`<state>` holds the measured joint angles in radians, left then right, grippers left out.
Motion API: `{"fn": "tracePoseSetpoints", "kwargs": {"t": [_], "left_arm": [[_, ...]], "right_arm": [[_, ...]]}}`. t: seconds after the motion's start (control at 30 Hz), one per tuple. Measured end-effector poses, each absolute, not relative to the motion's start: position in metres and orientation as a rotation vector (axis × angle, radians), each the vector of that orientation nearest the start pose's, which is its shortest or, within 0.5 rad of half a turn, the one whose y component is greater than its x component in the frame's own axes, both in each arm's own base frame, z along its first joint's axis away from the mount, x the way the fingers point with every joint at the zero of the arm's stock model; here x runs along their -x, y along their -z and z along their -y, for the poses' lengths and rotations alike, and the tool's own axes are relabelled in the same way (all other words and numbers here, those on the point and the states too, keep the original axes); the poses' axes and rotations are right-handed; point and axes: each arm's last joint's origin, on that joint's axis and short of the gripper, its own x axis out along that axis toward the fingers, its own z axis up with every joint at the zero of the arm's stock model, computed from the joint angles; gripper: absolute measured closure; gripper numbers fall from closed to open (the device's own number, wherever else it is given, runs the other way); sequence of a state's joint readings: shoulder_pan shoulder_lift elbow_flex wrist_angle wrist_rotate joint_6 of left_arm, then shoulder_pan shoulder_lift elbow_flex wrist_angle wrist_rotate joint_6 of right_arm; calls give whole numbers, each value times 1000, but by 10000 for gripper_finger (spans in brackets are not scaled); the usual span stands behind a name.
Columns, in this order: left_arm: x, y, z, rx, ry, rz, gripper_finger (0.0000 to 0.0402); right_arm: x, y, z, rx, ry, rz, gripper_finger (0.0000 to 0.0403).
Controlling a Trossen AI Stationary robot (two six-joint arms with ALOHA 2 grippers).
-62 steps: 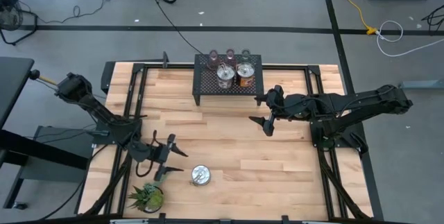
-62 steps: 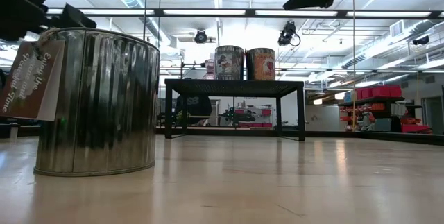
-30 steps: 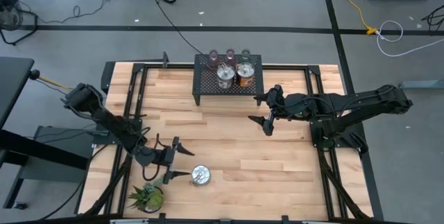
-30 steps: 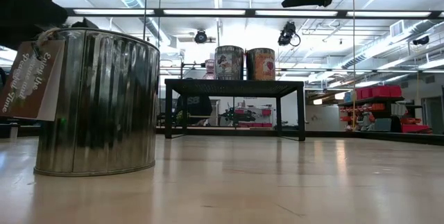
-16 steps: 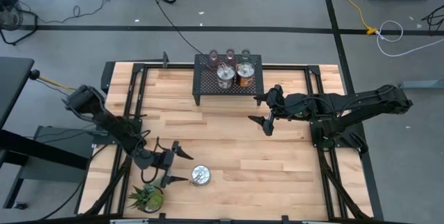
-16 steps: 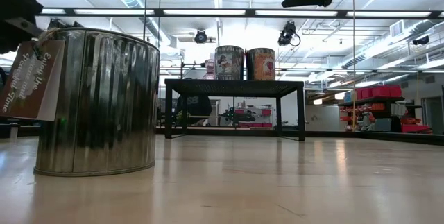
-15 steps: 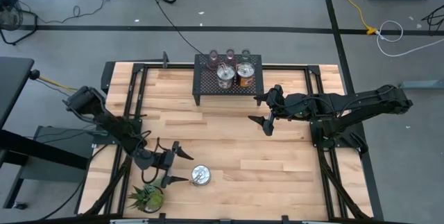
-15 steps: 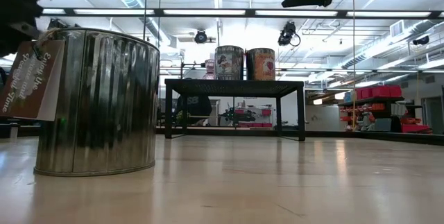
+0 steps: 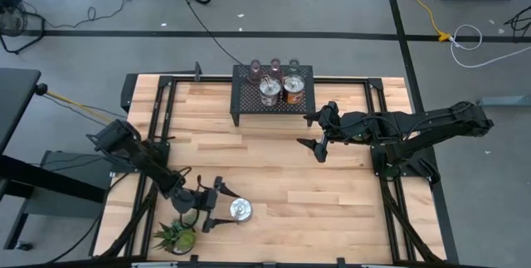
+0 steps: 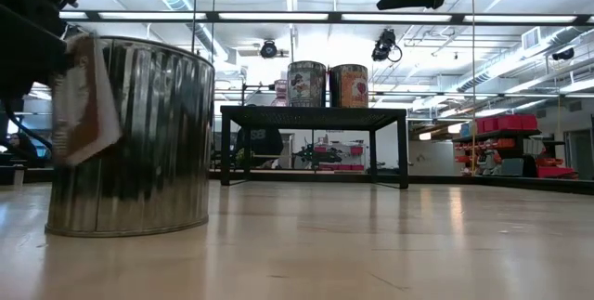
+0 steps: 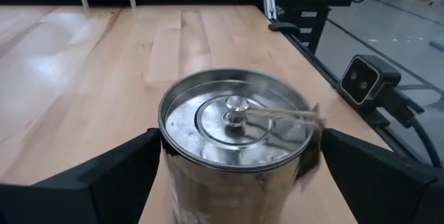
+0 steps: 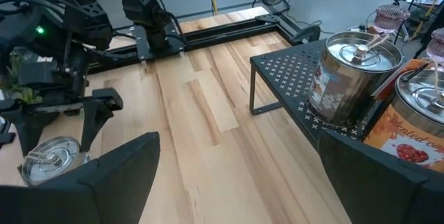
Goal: Pick & Place candle stick holders
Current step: Align the silver scented candle with the silver scented candles on the shelf
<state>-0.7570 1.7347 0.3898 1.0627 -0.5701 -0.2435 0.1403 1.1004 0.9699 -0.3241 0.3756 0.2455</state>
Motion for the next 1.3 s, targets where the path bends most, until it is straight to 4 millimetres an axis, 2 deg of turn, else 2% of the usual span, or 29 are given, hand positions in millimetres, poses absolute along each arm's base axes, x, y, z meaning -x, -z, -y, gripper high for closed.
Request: {"fn": "tracePoseSetpoints", "kwargs": {"t": [0.43,0.7,0.87,1.3], "left_arm": [[-222,-99,178,52,131,-262,2],[-239,-100,170,71,143,-262,2],[-242,-101,166,120,152,-267,2],[-244,-100,167,100,157,-266,6]], "right_arm": [[-235,-325,-23,-125,283,-408,14],[-235,-325,-23,-125,282,-406,14],[-235,-325,-23,-125,282,-406,14],[-235,-325,-23,-125,282,-406,14]]}}
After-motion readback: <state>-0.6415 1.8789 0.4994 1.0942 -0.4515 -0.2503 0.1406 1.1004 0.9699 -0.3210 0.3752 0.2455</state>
